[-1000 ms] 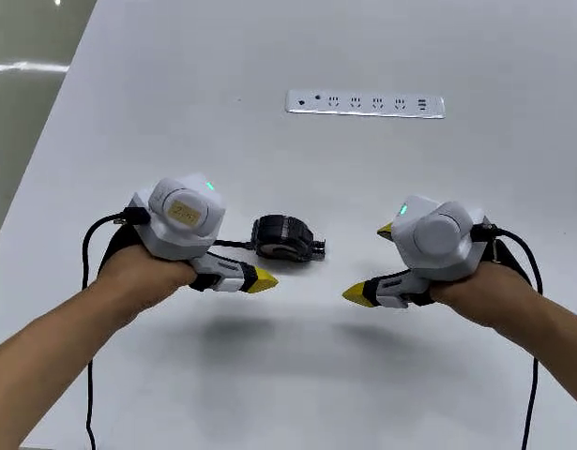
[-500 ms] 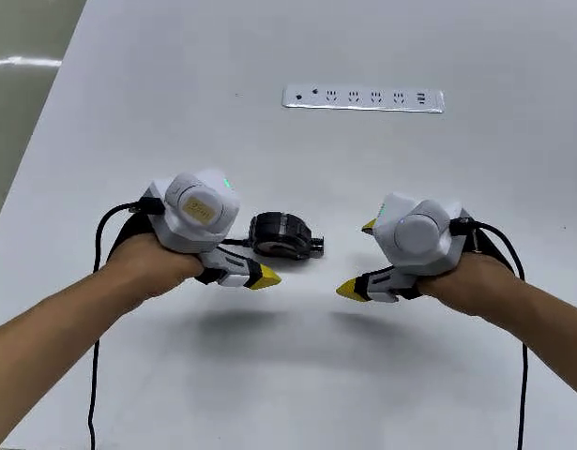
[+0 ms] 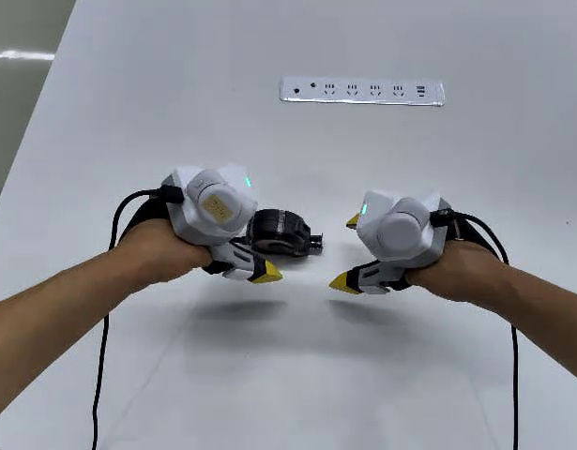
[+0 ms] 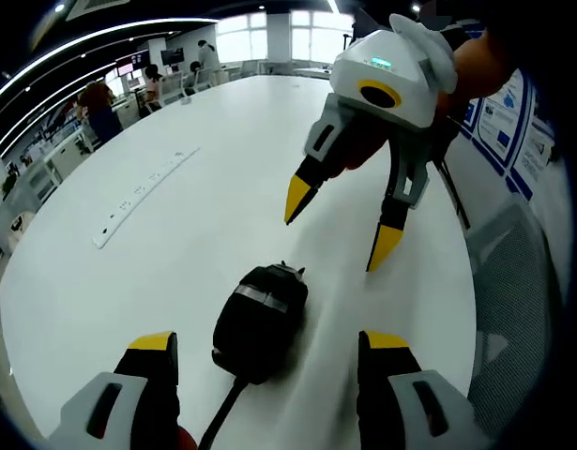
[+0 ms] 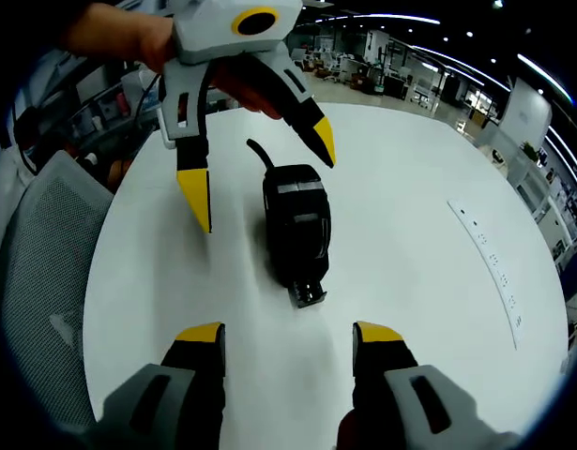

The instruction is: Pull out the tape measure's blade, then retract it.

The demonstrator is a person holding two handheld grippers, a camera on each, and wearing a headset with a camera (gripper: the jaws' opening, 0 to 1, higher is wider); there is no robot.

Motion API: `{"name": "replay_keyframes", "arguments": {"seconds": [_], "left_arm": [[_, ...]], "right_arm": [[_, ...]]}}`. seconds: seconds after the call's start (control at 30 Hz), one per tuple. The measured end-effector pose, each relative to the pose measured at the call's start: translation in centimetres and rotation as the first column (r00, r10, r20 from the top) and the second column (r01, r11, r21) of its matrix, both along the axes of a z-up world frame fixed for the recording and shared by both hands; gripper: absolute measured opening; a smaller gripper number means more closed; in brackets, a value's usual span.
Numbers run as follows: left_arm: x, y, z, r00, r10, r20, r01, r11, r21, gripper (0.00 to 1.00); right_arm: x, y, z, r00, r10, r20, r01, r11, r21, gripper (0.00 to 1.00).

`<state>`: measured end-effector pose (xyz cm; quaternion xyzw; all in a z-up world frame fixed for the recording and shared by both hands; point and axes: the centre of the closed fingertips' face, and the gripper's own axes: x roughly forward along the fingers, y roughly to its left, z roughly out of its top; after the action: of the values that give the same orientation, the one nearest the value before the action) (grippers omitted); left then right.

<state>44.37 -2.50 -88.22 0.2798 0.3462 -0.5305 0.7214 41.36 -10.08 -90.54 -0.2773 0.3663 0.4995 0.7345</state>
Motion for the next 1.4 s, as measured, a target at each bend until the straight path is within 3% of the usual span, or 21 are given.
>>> {"name": "replay_keyframes", "arguments": {"seconds": [0.3, 0.7, 1.0, 1.4], "left_arm": [[0.5, -0.9, -0.7, 0.997, -0.076, 0.026, 0.076, 0.997, 0.029, 0.72], [0.8, -1.4, -1.9, 0.986, -0.165, 0.033, 0.163, 0.985, 0.062, 0.68], [0.6, -2.0, -2.4, 0.967, -0.250, 0.050, 0.246, 0.966, 0.085, 0.62], [0.9, -2.6, -2.3, 0.951, -0.302, 0.072, 0.294, 0.950, 0.109, 0.55]], "right_arm": [[0.7, 0.7, -0.4, 0.999, 0.039, 0.021, -0.039, 0.999, -0.001, 0.51], [1.8, 1.5, -1.5, 0.994, 0.101, 0.043, -0.100, 0.995, -0.025, 0.46], [2.6, 2.1, -1.7, 0.989, 0.133, 0.062, -0.132, 0.991, -0.014, 0.41], [2.9, 2.3, -2.4, 0.984, 0.166, 0.064, -0.165, 0.986, -0.021, 0.36]]}}
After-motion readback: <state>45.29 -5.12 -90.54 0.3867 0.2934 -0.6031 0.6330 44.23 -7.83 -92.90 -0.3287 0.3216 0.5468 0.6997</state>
